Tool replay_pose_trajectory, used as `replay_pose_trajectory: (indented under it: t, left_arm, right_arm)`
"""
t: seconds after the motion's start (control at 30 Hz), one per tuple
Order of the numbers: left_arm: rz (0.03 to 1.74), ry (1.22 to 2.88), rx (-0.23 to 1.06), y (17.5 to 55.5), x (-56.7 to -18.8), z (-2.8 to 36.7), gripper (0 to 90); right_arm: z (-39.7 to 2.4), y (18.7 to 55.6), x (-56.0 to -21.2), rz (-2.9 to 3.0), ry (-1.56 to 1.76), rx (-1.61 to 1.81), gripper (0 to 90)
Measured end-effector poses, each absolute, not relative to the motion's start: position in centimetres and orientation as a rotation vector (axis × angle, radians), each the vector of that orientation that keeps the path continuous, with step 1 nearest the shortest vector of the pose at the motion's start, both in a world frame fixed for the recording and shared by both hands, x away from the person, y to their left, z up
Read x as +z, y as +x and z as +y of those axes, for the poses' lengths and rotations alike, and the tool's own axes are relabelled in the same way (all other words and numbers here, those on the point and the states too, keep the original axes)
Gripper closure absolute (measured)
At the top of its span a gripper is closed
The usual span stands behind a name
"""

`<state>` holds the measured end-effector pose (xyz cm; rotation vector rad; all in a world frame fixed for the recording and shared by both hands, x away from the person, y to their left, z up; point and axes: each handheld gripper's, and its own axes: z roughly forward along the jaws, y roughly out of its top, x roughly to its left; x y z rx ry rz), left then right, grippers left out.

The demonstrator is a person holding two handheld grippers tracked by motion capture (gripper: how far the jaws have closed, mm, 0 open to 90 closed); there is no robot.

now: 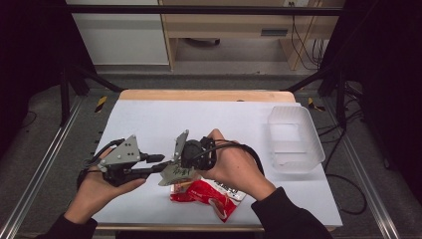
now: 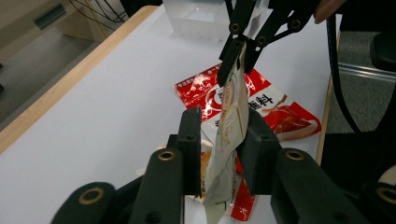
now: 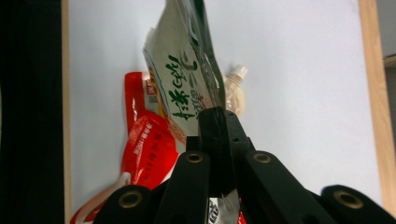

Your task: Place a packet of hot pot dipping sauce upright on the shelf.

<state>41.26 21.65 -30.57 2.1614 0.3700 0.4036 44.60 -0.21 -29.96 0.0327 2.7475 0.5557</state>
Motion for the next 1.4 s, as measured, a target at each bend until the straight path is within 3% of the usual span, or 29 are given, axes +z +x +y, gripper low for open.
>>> replay_pose_trajectory:
  t: [0.1, 0.67, 1.1, 1.4]
  left_arm:
    - [0.398, 2.112, 0.404, 41.2, -30.5, 22.1, 61.0]
    - [0.529, 2.076, 0.404, 41.9, -32.8, 24.4, 48.9]
    - [0.572, 2.082, 0.401, 42.0, -33.9, 25.1, 44.2]
    - [0.619, 2.074, 0.424, 42.1, -34.4, 25.9, 30.0]
  right_arm:
    - [-0.8, 44.6, -29.6, 2.724, 0.047, 0.553, 90.0]
    - [-6.1, 44.6, -27.9, 2.642, 0.154, 0.595, 90.0]
    - [-7.1, 44.6, -28.1, 2.623, 0.192, 0.598, 90.0]
    - [-8.9, 44.3, -27.4, 2.598, 0.21, 0.597, 90.0]
